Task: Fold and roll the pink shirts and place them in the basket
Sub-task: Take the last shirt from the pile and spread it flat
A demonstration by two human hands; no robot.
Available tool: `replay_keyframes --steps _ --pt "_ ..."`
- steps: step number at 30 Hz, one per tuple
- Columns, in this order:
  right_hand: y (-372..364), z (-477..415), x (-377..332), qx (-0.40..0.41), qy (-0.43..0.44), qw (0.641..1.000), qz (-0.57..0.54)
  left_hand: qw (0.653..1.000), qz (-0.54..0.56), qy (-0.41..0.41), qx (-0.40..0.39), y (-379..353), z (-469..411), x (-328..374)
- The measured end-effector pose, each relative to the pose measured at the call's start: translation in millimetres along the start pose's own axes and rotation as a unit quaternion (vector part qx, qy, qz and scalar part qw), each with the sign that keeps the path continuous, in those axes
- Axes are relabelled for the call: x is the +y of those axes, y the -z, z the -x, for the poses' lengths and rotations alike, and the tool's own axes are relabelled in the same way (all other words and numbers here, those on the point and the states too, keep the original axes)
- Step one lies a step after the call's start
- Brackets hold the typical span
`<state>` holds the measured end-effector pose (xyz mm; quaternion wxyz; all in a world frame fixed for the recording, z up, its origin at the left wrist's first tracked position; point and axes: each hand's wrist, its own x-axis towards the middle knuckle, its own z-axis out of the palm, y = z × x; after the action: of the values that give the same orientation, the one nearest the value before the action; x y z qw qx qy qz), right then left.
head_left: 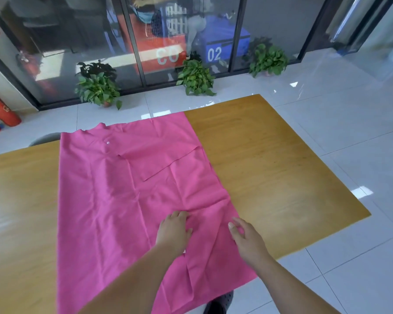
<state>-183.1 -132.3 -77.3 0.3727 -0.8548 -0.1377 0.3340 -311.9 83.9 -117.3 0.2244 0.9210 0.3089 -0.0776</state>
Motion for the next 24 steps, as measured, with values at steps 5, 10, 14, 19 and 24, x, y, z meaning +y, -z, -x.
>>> replay_keyframes --steps 5,10,14,19,24 --pt "-21.9 41.8 20.1 0.041 -0.048 0.994 -0.089 0.994 0.074 -0.018 -0.08 11.5 8.3 11.4" --pt "-22.9 70.4 37.2 0.094 -0.087 0.963 -0.236 0.864 0.403 -0.084 -0.289 18.8 64.5 57.8" --pt "-9.7 86.6 39.6 0.056 -0.056 0.973 -0.215 0.952 0.284 -0.028 -0.115 -13.4 100.9 33.8" --pt "5.0 61.1 68.2 0.013 0.021 1.0 0.003 0.999 0.023 -0.046 -0.006 -46.5 145.4 1.0" --pt "27.5 60.5 44.8 0.057 0.009 0.993 -0.105 0.995 -0.076 -0.015 0.063 -68.4 177.4 -3.6"
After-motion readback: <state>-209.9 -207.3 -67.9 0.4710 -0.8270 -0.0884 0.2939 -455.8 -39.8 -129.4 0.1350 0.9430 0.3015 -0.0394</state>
